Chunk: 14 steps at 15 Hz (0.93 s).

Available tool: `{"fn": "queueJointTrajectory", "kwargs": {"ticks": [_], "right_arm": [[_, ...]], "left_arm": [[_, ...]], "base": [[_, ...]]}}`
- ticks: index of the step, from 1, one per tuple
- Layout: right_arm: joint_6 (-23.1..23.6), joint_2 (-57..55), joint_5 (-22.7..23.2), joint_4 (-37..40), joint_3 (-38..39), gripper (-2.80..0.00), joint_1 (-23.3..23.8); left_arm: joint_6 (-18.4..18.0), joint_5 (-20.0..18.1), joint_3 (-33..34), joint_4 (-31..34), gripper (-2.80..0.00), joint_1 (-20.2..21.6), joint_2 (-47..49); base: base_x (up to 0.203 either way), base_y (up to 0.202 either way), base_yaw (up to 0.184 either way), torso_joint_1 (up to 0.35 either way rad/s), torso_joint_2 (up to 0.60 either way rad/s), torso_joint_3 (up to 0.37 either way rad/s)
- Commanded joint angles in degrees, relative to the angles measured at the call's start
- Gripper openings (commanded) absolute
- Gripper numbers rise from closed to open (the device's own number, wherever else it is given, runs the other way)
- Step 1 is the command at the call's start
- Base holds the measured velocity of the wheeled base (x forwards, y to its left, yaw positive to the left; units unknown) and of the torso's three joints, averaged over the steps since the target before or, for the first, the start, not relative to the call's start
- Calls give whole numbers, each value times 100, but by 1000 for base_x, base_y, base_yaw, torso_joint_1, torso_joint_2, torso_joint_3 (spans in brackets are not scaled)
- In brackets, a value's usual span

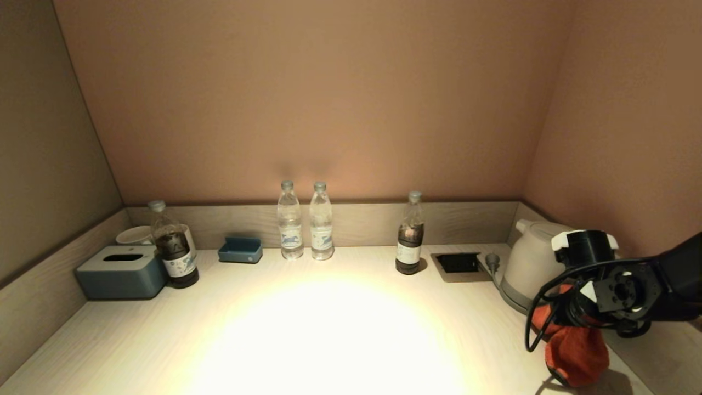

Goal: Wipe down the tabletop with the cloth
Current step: Place the tablecloth

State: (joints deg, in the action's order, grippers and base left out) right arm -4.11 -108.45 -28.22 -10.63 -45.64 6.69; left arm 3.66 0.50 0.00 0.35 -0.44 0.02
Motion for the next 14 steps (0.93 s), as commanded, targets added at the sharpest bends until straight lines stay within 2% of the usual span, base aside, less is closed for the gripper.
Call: {"fn": "queueJointTrajectory", "kwargs": {"ticks": [1,10,11,14], "right_arm": [[-10,-111,-8,-9,11,-280,3],[-20,-282,-8,-9,47,-280,104],[-20,-282,-8,-9,47,0,104],[-17,-324,188,-171,165,0,172]], "left_arm": [[3,2,0,0,-280,0,-2],[3,2,0,0,-280,0,-2],[3,2,0,0,-280,0,-2],[3,2,0,0,-280,0,-2]], "base": [[0,0,0,0,0,0],[0,0,0,0,0,0],[0,0,0,0,0,0],[0,0,0,0,0,0]]}}
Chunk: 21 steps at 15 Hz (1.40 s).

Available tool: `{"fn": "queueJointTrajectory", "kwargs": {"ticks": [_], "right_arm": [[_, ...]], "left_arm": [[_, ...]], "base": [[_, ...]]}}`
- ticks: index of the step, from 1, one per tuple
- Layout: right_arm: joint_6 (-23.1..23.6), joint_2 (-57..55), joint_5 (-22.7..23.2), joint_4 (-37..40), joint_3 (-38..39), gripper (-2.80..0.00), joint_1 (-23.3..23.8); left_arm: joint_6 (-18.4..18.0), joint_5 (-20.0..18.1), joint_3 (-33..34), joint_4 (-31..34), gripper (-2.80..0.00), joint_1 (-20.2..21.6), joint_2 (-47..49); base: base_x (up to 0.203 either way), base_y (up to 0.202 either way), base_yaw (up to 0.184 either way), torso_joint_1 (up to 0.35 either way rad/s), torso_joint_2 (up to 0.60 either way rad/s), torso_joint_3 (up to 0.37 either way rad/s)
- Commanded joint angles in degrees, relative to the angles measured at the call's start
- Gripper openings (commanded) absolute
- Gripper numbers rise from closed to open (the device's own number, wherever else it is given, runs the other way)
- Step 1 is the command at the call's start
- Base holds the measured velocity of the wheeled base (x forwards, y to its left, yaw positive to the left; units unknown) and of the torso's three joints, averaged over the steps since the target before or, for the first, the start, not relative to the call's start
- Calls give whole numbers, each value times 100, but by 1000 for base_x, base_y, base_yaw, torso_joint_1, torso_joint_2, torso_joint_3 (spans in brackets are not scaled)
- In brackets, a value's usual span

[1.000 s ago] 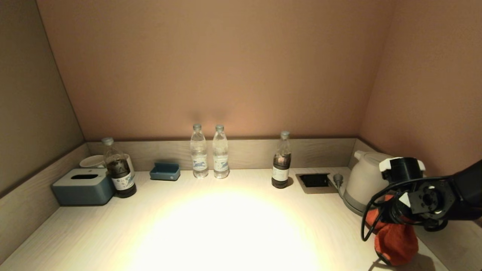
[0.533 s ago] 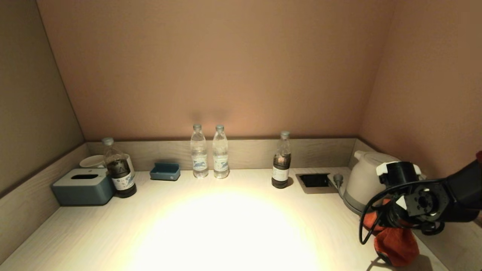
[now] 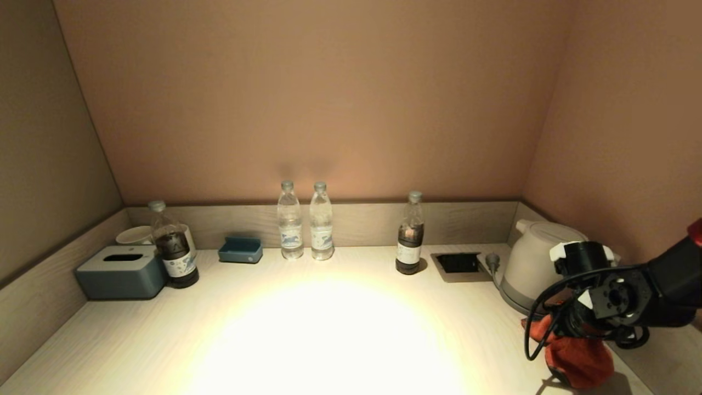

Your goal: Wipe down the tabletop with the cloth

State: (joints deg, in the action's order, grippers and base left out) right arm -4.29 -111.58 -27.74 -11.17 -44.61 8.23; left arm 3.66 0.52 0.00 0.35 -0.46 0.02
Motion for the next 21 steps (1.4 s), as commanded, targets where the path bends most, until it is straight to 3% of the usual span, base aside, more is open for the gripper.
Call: {"fn": "queueJointTrajectory", "kwargs": {"ticks": [1,5,11,14,17,18,21], "right_arm": [[8,157,314,-143,139,0,14],[52,576,559,-136,295,0,-12],[110,2405,1073,105,778,0,-495],[180,3114,1680,163,994,0,-689],[368,3969,2629,173,1136,0,-687],[413,4215,2884,175,1178,-280,-690],[450,4651,3033,328,1139,-280,-683]], "left_arm": [[3,1,0,0,-280,2,-2],[3,1,0,0,-280,2,-2],[3,1,0,0,-280,2,-2],[3,1,0,0,-280,2,-2],[3,1,0,0,-280,2,-2],[3,1,0,0,-280,2,-2],[3,1,0,0,-280,2,-2]], "base": [[0,0,0,0,0,0],[0,0,0,0,0,0],[0,0,0,0,0,0],[0,0,0,0,0,0],[0,0,0,0,0,0],[0,0,0,0,0,0],[0,0,0,0,0,0]]}}
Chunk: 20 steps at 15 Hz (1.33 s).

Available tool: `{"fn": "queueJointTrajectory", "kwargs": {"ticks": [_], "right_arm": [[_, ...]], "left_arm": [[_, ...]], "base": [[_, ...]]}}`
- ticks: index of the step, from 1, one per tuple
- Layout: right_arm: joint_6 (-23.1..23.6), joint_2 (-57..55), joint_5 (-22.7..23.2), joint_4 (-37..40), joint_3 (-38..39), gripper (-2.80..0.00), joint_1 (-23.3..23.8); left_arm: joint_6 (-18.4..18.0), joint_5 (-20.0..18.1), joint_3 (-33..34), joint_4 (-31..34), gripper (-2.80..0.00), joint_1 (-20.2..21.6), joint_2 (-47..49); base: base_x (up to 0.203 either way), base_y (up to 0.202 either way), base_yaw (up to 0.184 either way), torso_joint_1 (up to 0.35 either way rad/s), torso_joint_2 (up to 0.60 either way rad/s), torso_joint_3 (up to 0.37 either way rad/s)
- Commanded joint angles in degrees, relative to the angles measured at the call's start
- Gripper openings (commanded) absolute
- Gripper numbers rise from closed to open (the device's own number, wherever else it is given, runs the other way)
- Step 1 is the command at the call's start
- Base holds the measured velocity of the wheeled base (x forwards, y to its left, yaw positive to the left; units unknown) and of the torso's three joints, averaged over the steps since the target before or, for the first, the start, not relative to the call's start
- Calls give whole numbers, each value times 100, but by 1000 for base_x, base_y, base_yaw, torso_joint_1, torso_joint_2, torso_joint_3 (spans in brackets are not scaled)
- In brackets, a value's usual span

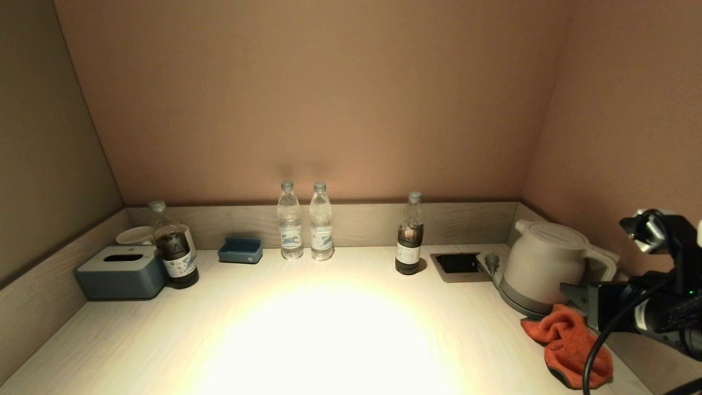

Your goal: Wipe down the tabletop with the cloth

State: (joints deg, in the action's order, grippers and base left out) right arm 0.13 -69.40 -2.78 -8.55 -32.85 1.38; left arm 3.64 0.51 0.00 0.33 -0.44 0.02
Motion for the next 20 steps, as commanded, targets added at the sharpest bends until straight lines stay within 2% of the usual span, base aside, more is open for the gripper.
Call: {"fn": "queueJointTrajectory", "kwargs": {"ticks": [1,9,13,20], "right_arm": [[6,612,540,139,-99,-280,3],[-20,1928,449,1139,-754,-280,3],[-22,2359,-279,1172,-935,-280,4],[-4,3235,-700,1339,-886,-280,29]], "left_arm": [[5,2,0,2,-280,0,-2],[5,2,0,2,-280,0,-2],[5,2,0,2,-280,0,-2],[5,2,0,2,-280,0,-2]], "base": [[0,0,0,0,0,0],[0,0,0,0,0,0],[0,0,0,0,0,0],[0,0,0,0,0,0]]}}
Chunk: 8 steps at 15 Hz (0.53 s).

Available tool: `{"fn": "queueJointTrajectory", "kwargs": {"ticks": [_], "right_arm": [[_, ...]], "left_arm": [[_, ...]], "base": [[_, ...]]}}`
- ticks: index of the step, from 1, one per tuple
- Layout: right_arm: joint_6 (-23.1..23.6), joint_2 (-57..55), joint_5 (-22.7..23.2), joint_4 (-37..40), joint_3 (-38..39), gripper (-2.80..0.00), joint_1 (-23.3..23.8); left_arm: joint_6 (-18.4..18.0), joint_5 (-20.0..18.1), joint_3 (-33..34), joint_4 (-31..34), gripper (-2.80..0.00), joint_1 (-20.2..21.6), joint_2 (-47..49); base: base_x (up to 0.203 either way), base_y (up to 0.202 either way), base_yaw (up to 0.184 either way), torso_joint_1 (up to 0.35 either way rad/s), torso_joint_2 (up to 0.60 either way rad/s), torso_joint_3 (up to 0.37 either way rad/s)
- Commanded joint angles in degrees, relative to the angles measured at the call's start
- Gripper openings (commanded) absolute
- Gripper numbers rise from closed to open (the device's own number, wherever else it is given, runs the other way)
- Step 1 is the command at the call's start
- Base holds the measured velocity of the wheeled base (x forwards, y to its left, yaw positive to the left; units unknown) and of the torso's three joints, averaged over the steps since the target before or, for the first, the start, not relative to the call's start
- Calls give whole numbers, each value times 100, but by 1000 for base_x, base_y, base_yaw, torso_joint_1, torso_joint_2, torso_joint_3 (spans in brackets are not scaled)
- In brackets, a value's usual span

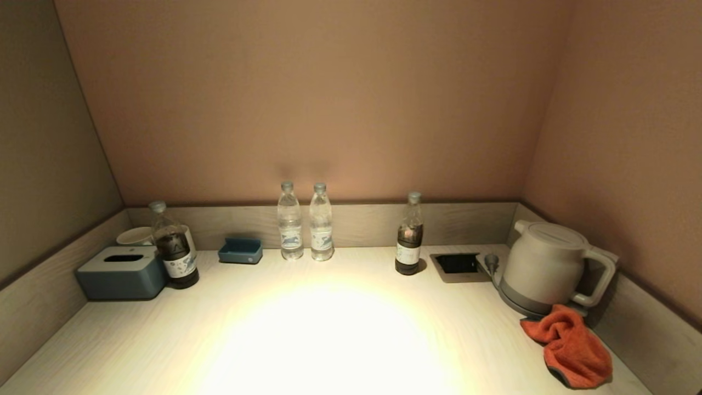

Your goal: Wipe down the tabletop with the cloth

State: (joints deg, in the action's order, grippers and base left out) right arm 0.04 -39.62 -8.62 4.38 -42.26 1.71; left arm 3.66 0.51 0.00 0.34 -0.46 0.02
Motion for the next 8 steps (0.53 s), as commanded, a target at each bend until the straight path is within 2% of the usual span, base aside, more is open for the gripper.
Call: {"fn": "queueJointTrajectory", "kwargs": {"ticks": [1,8], "right_arm": [[8,478,-104,107,136,-280,-4],[-20,2357,18,842,622,-280,-62]], "left_arm": [[3,2,0,2,-280,2,-2],[3,2,0,2,-280,2,-2]], "base": [[0,0,0,0,0,0],[0,0,0,0,0,0]]}}
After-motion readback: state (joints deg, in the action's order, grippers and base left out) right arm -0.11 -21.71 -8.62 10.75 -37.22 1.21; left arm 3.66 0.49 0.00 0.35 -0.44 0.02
